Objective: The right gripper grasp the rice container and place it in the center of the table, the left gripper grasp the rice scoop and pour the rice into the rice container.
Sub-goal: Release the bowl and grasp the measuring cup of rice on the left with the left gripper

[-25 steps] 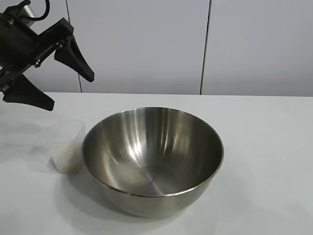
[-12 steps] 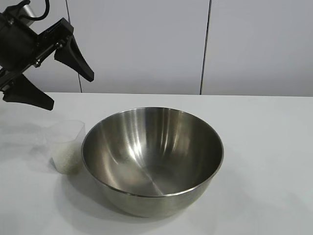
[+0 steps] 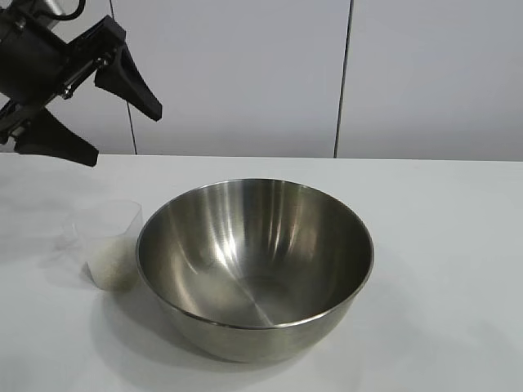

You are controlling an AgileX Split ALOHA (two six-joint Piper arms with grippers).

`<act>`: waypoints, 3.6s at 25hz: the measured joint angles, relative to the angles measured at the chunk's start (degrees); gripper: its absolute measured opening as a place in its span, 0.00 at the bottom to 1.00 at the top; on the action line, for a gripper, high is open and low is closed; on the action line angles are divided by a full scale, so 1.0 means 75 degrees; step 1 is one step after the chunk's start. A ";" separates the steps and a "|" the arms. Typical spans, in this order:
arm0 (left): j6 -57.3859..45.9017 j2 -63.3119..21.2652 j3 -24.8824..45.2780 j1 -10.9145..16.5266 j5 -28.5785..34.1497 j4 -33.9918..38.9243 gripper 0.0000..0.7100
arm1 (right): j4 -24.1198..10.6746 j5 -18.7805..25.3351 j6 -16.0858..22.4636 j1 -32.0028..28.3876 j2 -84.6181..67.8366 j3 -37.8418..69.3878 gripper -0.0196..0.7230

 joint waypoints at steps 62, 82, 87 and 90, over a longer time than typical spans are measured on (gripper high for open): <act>-0.3328 0.3573 0.5681 0.0343 -1.3578 0.7859 0.80 | 0.0126 -0.0023 0.0026 0.0207 0.0000 0.0000 0.89; -0.3328 0.3591 0.5157 0.0343 -1.3596 0.8325 0.72 | 0.0128 -0.0023 0.0026 0.0207 0.0000 0.0000 0.89; -0.3340 0.3545 0.5149 0.0343 -1.3596 0.8391 0.68 | 0.0128 -0.0023 0.0026 0.0207 0.0000 0.0000 0.89; -0.3343 0.3310 0.5140 0.0343 -1.3576 0.8391 0.67 | 0.0128 -0.0023 0.0026 0.0207 0.0000 0.0000 0.89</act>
